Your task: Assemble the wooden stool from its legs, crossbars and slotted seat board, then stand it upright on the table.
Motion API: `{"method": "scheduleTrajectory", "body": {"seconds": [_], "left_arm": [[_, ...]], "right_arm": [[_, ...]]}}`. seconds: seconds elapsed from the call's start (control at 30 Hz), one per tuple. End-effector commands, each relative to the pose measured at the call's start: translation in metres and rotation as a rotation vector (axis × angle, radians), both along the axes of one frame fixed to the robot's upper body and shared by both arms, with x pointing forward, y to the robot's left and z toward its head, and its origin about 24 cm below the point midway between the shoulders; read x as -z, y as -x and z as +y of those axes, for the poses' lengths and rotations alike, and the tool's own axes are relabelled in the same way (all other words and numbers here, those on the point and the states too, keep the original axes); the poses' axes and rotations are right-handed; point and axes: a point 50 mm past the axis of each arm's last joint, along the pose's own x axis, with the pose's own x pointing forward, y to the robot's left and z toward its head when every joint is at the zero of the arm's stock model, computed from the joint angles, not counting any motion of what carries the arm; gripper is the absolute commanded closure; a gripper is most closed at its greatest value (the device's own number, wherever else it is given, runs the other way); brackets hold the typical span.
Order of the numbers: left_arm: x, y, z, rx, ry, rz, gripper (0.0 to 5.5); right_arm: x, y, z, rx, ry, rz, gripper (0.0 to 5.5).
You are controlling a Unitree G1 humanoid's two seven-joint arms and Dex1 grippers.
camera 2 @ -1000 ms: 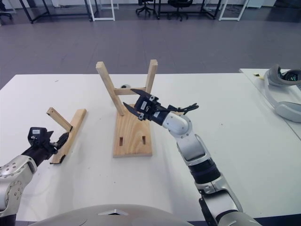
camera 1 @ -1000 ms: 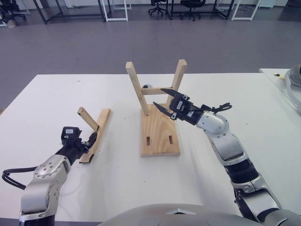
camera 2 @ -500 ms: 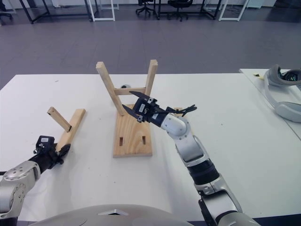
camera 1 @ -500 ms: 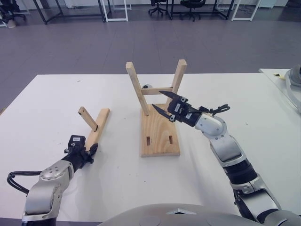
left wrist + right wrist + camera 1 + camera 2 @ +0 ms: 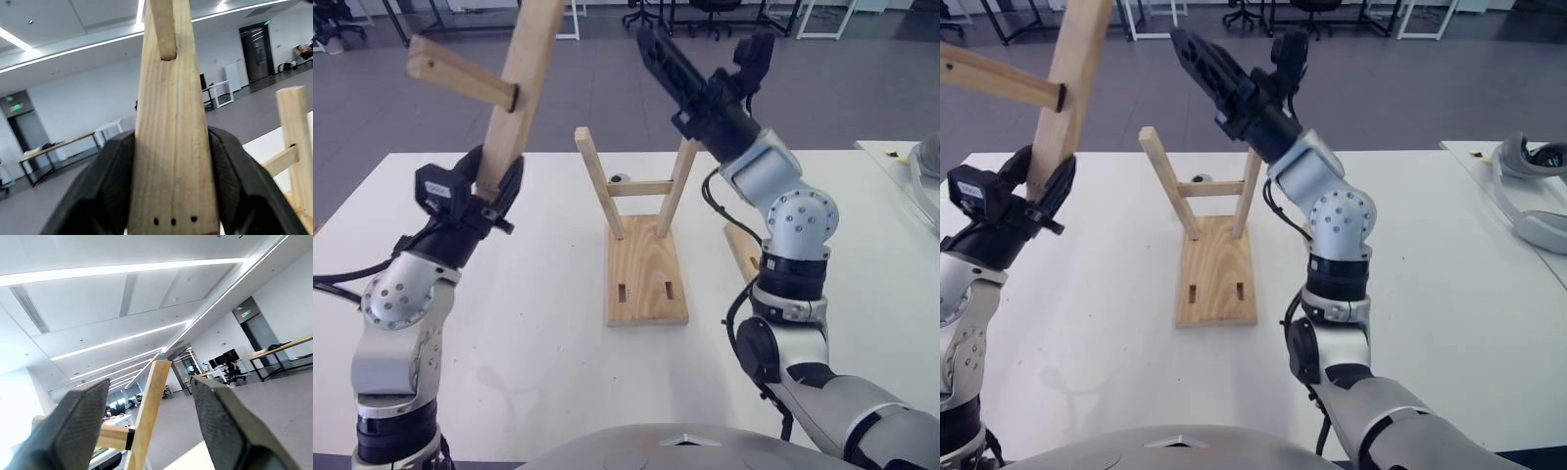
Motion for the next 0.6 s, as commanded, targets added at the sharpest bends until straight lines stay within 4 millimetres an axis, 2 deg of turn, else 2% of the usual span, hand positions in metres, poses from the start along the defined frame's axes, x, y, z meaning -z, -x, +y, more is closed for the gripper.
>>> {"method": "scheduleTrajectory", "body": {"seconds": [0.03,0.17,0.4,0.6], "left_arm": [[-0.012,0.0,-0.02,0.097,-0.028,-0.027,3.46],[-0.006,0.002,-0.031,0.163,-0.078,0.006,3.46],[0.0,0.004,-0.034,0.186,-0.142,0.02,3.46],[0.001,0.003,-0.032,0.159,-0.163,0.012,3.46]], "right_arm": [[-0.012,0.0,0.008,-0.068,-0.026,0.054,2.1],[-0.015,-0.001,0.008,-0.098,-0.073,0.118,2.1],[-0.014,-0.005,0.006,-0.1,-0.091,0.192,2.1],[-0.01,-0.005,0.002,-0.068,-0.079,0.225,3.27]]}}
